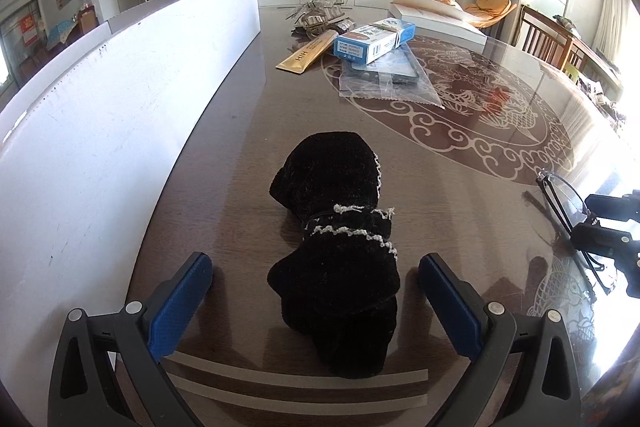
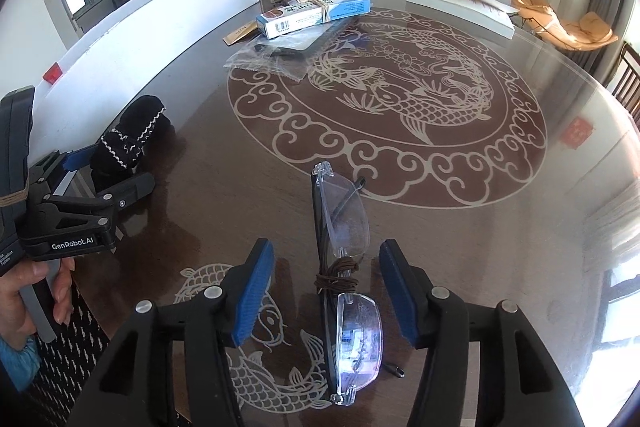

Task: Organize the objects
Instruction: 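Carry the glasses and black bag toward the bin with both grippers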

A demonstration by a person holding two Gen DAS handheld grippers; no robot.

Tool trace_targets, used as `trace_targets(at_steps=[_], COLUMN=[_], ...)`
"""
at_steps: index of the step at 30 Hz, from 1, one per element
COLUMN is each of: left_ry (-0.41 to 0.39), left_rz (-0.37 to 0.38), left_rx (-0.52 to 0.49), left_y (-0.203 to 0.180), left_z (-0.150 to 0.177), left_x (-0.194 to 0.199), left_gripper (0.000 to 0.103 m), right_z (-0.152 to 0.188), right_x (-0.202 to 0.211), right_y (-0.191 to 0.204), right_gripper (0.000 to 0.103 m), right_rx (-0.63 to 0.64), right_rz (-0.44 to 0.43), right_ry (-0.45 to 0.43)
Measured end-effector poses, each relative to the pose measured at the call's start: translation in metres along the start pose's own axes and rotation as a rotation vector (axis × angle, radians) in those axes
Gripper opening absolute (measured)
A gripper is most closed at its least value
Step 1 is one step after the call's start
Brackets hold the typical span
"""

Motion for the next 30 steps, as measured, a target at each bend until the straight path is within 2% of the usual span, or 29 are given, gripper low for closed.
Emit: trace_targets(at_steps=[1,2,3,4,6,9,12,14,16,18,19,21,24,30], left_ry=[-0.014,-0.028,-0.037,-0.04,-0.044,-0.047,-0.051,-0.052,-0.05,-0.054,-0.057,-0.065,-0.083,-0.11], left_rz=[0.005,0.009,0.017,0.019,0.033,0.063,0.086,0.098,0.115,0.137,0.142,0.148,0.173,0.246], left_rx=[-0.008,-0.019,-0.032,-0.04,-0.031,-0.013,0.003,0.013,0.022,0.029,0.03,0.027,0.035,0.074], left_y=[0.001,-0.001,-0.003,-0.004,-0.004,-0.003,-0.002,-0.001,0.0,-0.001,-0.001,-0.002,-0.002,0.002], left_z=[-0.001,-0.005,-0.004,-0.004,-0.005,-0.005,-0.003,-0.001,0.0,-0.002,-0.002,-0.002,-0.001,0.005], left_x=[0.004,0.007,0.008,0.009,0.009,0.01,0.011,0.012,0.012,0.012,0.013,0.016,0.024,0.042], left_gripper=[0.082,0.07,0.046,0.035,0.034,0.033,0.033,0.033,0.033,0.033,0.033,0.033,0.033,0.033], right_z=[-0.001,-0.002,-0.003,-0.005,-0.008,-0.016,-0.021,-0.016,-0.01,-0.008,-0.006,-0.004,-0.003,-0.027], right_x=[0.004,0.01,0.016,0.022,0.029,0.026,0.004,-0.014,-0.024,-0.021,-0.02,-0.019,-0.011,0.031], right_y=[-0.002,-0.004,-0.007,-0.011,-0.018,-0.017,-0.002,0.005,0.006,0.006,0.003,0.0,-0.003,0.007], right_gripper=[0.056,0.057,0.059,0.064,0.071,0.071,0.071,0.07,0.06,0.039,0.026,0.018,0.017,0.014], right_rx=[0.0,0.0,0.0,0.0,0.003,0.036,0.1,0.13,0.144,0.143,0.127,0.1,0.092,0.07], right_rz=[-0.006,-0.008,-0.005,0.002,0.008,-0.006,-0.051,-0.021,0.017,0.021,0.02,-0.012,0.007,-0.039], right_ry=[0.001,-0.004,-0.011,-0.017,-0.015,0.027,0.132,0.197,0.214,0.189,0.185,0.183,0.155,0.062])
Point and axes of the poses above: each gripper's, at about its wrist camera, not at the fingertips, and x roughly against the way its jaws point, y to its left, z to its underside, the point moved 6 cm from there along -x, roughly the way its jaws point, and after that the axes turned 14 degrees about y, right-handed, at the moved point
